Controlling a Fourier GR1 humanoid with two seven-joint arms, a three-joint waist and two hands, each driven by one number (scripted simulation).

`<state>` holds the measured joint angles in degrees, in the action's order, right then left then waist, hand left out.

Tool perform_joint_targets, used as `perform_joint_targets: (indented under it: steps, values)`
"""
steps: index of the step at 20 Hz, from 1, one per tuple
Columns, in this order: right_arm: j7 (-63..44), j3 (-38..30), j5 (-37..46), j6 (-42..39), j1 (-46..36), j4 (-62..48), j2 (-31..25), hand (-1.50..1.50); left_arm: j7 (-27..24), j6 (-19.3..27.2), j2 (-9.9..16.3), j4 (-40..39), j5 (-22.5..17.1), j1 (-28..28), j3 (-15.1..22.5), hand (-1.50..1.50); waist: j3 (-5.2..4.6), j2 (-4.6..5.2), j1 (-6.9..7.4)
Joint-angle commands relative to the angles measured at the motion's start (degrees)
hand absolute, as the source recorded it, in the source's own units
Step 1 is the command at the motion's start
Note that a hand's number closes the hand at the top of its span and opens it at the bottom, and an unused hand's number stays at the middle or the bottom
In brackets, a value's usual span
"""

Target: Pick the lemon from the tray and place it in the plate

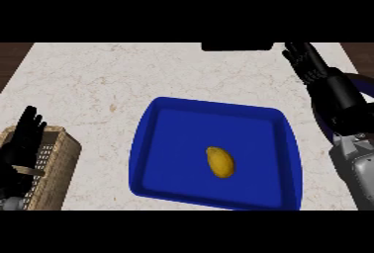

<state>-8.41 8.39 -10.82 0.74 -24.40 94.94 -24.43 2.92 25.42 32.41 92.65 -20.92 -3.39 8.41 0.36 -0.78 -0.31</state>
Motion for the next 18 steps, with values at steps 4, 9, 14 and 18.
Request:
perform_joint_targets:
  steps: [4,9,14,18]
  values:
    - [-15.1,10.8,-9.6,-11.9,2.5,-15.4,5.3,-1.50,-4.5,-7.7,2.9,5.9,3.7,8.0,5.0,0.00,-0.34,4.11,4.55]
    - [-19.3,25.1,-1.3,-29.5,-5.0,-19.6,-1.3,-1.50,-6.4,-14.5,1.9,8.7,4.9,13.2,12.1,0.00,-0.55,4.28,6.85]
    - [-15.7,31.3,6.5,-39.2,-18.1,-23.7,0.0,-1.50,-6.4,-17.6,1.7,6.3,4.3,16.0,12.7,0.00,-0.38,2.57,5.77]
    - [-16.6,31.7,7.5,-43.6,-28.0,-34.5,7.8,-1.50,-6.3,-18.2,0.2,3.9,4.3,16.7,12.3,0.00,-0.39,1.77,4.13]
